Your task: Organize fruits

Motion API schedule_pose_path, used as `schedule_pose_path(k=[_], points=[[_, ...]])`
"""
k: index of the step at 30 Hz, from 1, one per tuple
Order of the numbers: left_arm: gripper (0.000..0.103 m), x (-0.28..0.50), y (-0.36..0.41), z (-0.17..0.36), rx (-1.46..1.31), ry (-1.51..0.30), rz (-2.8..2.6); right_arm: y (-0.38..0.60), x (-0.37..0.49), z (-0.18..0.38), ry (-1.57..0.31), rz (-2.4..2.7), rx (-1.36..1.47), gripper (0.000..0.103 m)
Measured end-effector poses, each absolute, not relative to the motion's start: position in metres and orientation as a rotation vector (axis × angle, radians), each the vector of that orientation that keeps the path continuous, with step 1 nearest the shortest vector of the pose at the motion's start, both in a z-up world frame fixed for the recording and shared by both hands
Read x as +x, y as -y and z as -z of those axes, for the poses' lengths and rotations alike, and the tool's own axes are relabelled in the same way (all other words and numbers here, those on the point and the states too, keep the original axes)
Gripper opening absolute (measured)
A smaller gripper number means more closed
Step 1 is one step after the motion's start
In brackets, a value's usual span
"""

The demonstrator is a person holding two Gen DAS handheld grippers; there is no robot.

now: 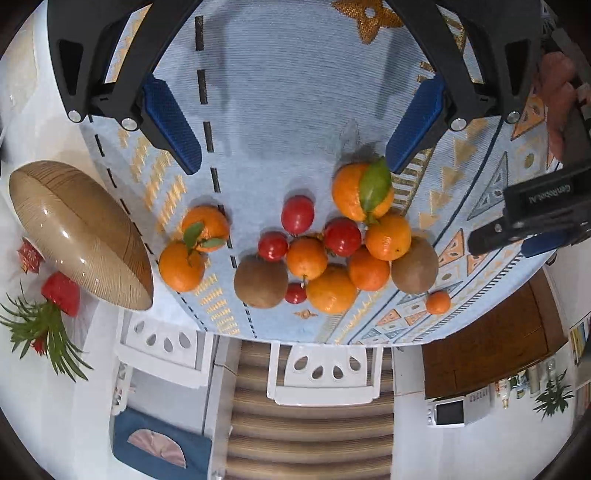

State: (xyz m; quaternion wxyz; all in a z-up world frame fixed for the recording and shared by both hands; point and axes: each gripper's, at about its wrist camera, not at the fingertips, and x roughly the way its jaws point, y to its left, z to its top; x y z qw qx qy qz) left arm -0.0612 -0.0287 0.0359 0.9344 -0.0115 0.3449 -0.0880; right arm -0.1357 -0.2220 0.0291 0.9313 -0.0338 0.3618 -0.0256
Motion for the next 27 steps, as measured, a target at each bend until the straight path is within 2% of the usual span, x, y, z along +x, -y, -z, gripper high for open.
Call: schedule_pose_path(k=[9, 27], points=[[0.100, -0.048, 0.005, -0.026, -0.154, -0.791, 0.203, 0.225, -0.135, -0.027, -0.750, 0.090, -0.074, 0.098], [0.100, -0.045, 0.012, -0.024, -0.143, -0.822, 0.240, 0.225, -0.136, -0.029, -0.741, 0.121, -0.082, 0.098]])
